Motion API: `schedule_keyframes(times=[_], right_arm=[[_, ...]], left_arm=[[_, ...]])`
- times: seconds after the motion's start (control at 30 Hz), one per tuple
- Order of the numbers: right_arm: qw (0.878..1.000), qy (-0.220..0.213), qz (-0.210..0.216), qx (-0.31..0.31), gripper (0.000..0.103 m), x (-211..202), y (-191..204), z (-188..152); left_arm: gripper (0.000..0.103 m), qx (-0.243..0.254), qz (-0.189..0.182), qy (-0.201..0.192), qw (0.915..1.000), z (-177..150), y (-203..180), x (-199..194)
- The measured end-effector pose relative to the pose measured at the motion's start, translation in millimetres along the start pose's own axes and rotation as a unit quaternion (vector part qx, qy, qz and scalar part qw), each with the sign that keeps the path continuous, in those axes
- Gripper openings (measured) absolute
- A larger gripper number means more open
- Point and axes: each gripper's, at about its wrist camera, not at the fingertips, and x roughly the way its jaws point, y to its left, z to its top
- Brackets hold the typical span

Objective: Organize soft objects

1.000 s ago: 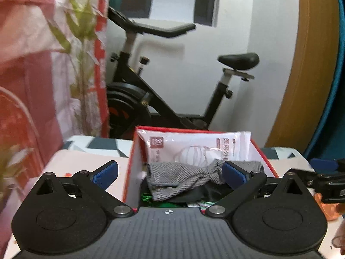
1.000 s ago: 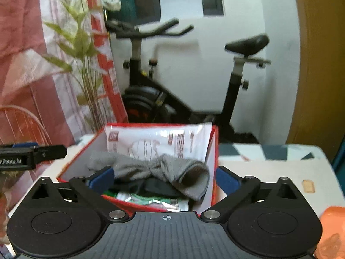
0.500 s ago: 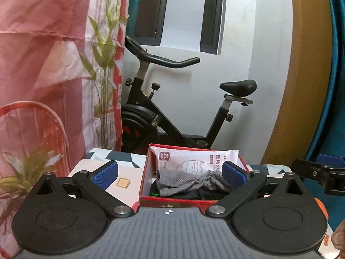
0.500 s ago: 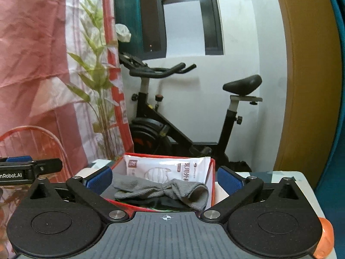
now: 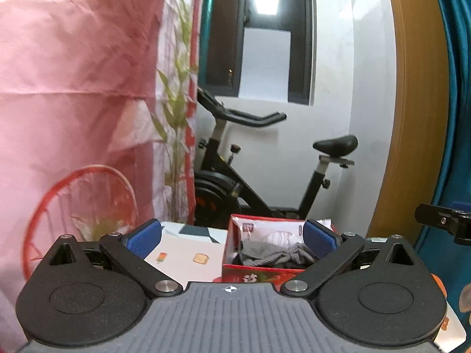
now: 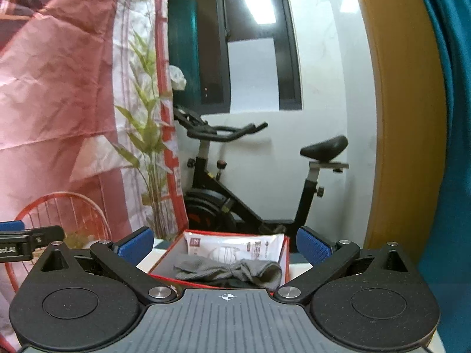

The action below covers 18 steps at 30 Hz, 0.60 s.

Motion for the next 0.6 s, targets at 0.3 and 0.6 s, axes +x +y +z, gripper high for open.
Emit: schedule_keyframes(times=[0.3,0.6], right_arm=[[1.000,-0.021,0.011,-0.008,0.103,-30.1,8.6,9.1],[1.000,-0.018,0.013,-0.010,0.103,-42.5,12.1,5.4]], left_arm=[[0.103,0.003,0.042,-0.023,0.9989,0.7,0.8,-41.7],[0.103,0.000,0.037,-0.020,0.9991,-1.5,1.3,-47.5]])
